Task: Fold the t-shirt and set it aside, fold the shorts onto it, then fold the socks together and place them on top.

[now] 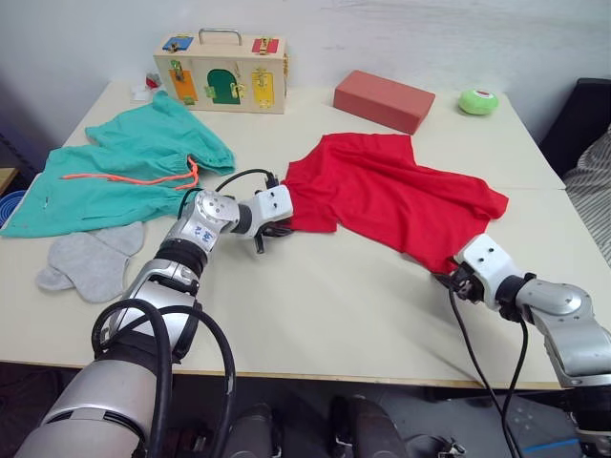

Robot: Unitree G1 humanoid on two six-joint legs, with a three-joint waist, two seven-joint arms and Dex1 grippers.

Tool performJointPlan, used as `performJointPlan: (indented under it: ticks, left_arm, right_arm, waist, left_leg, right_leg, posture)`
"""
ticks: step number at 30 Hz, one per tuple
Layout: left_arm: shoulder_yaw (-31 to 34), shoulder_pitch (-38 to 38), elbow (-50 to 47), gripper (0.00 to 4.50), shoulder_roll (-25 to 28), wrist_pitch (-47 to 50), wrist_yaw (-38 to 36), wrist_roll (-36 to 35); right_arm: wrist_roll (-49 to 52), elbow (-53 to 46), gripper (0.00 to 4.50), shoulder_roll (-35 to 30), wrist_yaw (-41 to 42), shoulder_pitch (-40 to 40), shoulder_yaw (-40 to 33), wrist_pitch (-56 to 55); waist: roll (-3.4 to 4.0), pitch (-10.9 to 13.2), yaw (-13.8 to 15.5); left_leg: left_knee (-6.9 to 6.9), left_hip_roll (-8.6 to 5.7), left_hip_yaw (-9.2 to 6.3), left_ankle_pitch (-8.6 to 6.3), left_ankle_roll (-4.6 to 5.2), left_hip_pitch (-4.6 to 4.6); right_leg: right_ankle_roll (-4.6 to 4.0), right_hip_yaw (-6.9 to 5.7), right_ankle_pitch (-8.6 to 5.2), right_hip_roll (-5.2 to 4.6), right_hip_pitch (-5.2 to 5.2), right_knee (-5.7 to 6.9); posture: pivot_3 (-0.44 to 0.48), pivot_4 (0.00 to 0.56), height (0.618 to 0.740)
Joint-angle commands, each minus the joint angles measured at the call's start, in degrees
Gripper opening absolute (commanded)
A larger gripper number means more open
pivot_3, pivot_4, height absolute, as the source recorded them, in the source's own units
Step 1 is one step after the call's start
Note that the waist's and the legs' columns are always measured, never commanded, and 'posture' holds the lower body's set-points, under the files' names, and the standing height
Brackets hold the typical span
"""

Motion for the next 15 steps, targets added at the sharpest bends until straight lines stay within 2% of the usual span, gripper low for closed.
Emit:
performJointPlan:
  ticks: [1,2,3,11,15]
  left_arm:
    - [1.35,1.34,0.74,0.0,-0.05,1.94,-0.58,-0.68]
    - [1.9,1.7,0.44,0.0,0.04,2.19,-1.15,-1.13]
    - [2.61,2.13,0.02,0.0,0.25,2.5,-1.79,-1.81]
    - [6.49,8.36,-8.44,0.0,4.76,4.67,-9.57,-6.44]
    - [8.13,13.98,-19.37,0.0,7.14,7.17,-13.51,-10.15]
  right_arm:
    - [0.82,-0.55,0.48,-0.28,-0.07,0.36,-0.99,0.91]
    - [1.0,-0.6,0.16,-0.6,0.14,0.52,-1.07,0.83]
    - [1.51,-0.59,0.04,-0.83,0.52,0.7,-1.47,0.69]
    - [6.72,0.42,0.04,-3.08,7.09,0.9,-4.2,-1.91]
    - [10.25,-0.83,0.04,-3.6,10.02,1.05,-6.06,-2.73]
  waist:
    - [0.0,0.0,0.0]
    - [0.0,0.0,0.0]
    - [0.0,0.0,0.0]
    - [0.02,0.02,-0.5]
    - [0.03,0.02,-0.8]
  left_leg:
    - [0.0,0.0,0.0,-0.01,0.01,-0.01]
    - [0.0,0.0,-0.01,-0.01,0.01,-0.02]
    - [-0.01,0.0,-0.01,-0.02,0.0,-0.04]
    - [-0.08,0.0,0.03,-0.03,-0.01,-0.11]
    - [-0.09,0.01,0.04,-0.02,-0.01,-0.1]
  right_leg:
    - [0.0,0.0,0.0,-0.01,0.0,0.0]
    - [0.0,-0.01,0.0,-0.01,-0.01,0.01]
    - [0.0,-0.02,0.0,0.0,-0.02,0.0]
    - [0.0,-0.05,0.0,0.05,-0.08,-0.05]
    - [0.0,-0.05,-0.01,0.06,-0.08,-0.05]
  posture:
    - [0.0,0.15,0.74]
    - [0.0,0.15,0.74]
    - [0.0,0.15,0.74]
    - [0.0,0.15,0.74]
    - [0.0,0.15,0.74]
